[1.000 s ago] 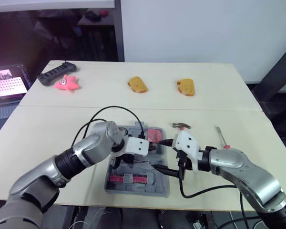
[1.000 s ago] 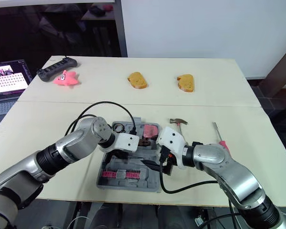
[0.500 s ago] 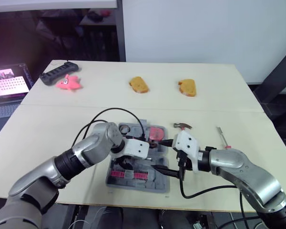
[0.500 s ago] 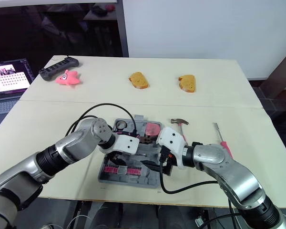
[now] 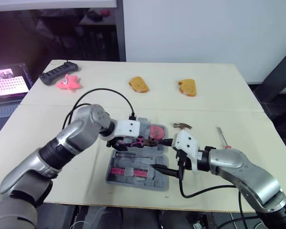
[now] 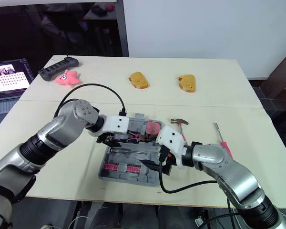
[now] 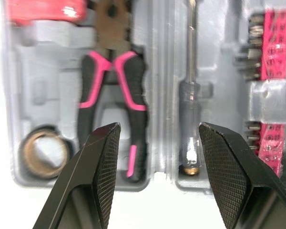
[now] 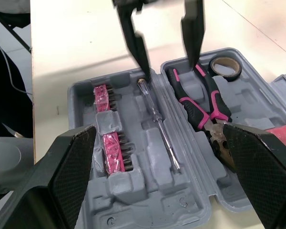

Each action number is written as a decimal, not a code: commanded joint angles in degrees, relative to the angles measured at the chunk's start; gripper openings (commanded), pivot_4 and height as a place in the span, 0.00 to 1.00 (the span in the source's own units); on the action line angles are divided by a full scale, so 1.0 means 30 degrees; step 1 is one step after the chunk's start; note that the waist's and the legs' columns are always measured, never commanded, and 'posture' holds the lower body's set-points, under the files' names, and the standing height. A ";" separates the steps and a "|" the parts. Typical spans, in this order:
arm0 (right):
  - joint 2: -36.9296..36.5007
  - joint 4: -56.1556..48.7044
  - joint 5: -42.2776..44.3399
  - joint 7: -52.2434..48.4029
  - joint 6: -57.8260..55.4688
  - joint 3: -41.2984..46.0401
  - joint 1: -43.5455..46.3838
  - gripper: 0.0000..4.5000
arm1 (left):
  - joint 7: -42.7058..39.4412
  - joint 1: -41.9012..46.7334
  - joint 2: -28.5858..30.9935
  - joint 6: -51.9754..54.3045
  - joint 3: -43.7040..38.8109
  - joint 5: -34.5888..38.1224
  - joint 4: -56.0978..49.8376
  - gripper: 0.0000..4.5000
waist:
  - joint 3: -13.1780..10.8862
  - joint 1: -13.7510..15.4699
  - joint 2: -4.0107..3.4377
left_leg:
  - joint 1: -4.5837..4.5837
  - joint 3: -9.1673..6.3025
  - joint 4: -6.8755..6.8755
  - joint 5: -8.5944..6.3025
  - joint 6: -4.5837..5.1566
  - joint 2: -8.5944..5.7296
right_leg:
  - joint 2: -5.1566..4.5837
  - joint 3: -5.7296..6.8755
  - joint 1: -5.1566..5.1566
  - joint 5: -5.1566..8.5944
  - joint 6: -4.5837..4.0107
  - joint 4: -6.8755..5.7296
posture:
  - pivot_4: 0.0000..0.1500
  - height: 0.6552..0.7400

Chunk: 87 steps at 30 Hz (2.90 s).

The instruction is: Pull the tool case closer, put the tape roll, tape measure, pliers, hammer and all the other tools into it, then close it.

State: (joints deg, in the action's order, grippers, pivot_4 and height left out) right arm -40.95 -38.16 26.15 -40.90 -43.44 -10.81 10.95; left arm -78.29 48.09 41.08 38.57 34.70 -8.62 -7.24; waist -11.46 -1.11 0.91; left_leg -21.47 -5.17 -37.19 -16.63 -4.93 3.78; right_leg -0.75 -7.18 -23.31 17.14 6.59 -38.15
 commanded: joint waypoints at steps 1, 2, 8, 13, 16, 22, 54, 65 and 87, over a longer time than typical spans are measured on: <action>0.0065 -0.0706 0.0241 -0.0074 0.0219 0.0335 -0.0014 1.00 | -0.0157 0.0007 -0.0039 0.0682 -0.1144 0.1022 0.0029 0.50 | 0.0000 0.0001 0.0000 | 0.0000 0.0000 0.0000 0.0000 0.0000 0.0000 | 0.0000 0.0000 0.0000 0.0000 0.0000 -0.0001 | 1.00 1.00; 0.0051 -0.0709 0.0234 -0.0082 0.0233 0.0342 -0.0034 1.00 | -0.0195 -0.0043 -0.0075 0.0657 -0.1243 0.1211 0.0140 0.42 | 0.0000 0.0001 0.0000 | 0.0000 -0.0001 0.0000 0.0000 0.0000 0.0000 | 0.0000 0.0000 0.0000 0.0000 0.0000 -0.0001 | 1.00 1.00; 0.0035 -0.0614 0.0163 -0.0119 0.0261 0.0286 -0.0014 1.00 | -0.0032 -0.1297 -0.0193 0.0088 -0.0932 0.1757 0.0491 0.01 | 0.0000 -0.0028 -0.0001 | 0.0005 0.0001 0.0002 0.0000 0.0000 0.0001 | 0.0000 0.0000 0.0000 0.0000 0.0000 -0.0001 | 1.00 1.00; 0.0028 -0.0613 0.0124 -0.0071 0.0221 0.0285 -0.0017 1.00 | 0.0571 -0.2094 -0.0481 -0.1016 -0.0551 0.1388 0.1283 0.01 | 0.0000 0.0023 0.0000 | -0.0001 -0.0001 -0.0004 0.0000 -0.0001 0.0001 | 0.0000 0.0002 -0.0001 -0.0001 0.0000 -0.0002 | 1.00 1.00; 0.0008 -0.0664 0.0152 -0.0039 0.0153 0.0321 -0.0042 1.00 | 0.1015 -0.2291 -0.0891 -0.1358 -0.0534 0.1286 0.1839 0.01 | 0.0000 0.0030 0.0000 | 0.0000 0.0000 -0.0003 0.0000 0.0000 0.0001 | -0.0001 0.0002 0.0000 -0.0001 0.0000 -0.0001 | 1.00 1.00; -0.0112 -0.0862 0.0249 0.0020 0.0005 0.0460 -0.0222 1.00 | 0.1495 -0.2542 -0.1260 -0.2568 -0.0294 0.0629 0.3071 0.01 | 0.0000 0.0037 0.0000 | 0.0001 0.0000 -0.0004 0.0000 -0.0001 0.0001 | 0.0000 0.0001 0.0000 -0.0001 0.0000 -0.0002 | 1.00 1.00; -0.1223 -0.0935 0.0599 -0.0295 0.0239 0.3104 -0.1670 1.00 | 0.2140 -0.3606 -0.0479 -0.2730 -1.0463 0.7088 0.1616 0.01 | 0.0038 -0.0097 -0.0027 | 0.0017 -0.0006 0.0008 -0.0006 0.0011 0.0000 | -0.0002 0.0005 0.0015 -0.0002 0.0002 -0.0006 | 1.00 1.00; -0.2845 0.3840 -0.0319 -0.3542 0.5799 1.1656 -0.8095 1.00 | 0.0169 -1.4306 0.5901 -0.7180 -1.9375 0.8850 0.5499 0.42 | 0.0025 -0.0278 0.0001 | 0.0021 0.0012 0.0028 -0.0022 0.0038 0.0006 | -0.0015 0.0011 0.0023 0.0012 -0.0020 0.0009 | 1.00 1.00; -0.2529 0.9975 -0.1221 -0.6495 1.0665 1.5624 -1.1876 1.00 | 0.1995 -1.9311 0.5728 -1.1350 -2.3232 0.9346 0.9152 0.99 | 0.0031 -0.0514 0.0012 | 0.0055 0.0108 0.0045 -0.0022 0.0030 0.0011 | -0.0017 -0.0064 0.0020 0.0052 -0.0078 0.0029 | 1.00 1.00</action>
State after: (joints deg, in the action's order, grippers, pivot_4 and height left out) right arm -48.33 -7.48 22.19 -60.57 -11.94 34.98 -24.82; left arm -72.79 -10.25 58.25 4.65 -34.60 18.24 21.27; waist -11.37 -2.65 0.95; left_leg -21.30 -4.85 -37.06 -16.70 -4.84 3.81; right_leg -0.80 -7.38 -23.26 17.30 6.36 -38.06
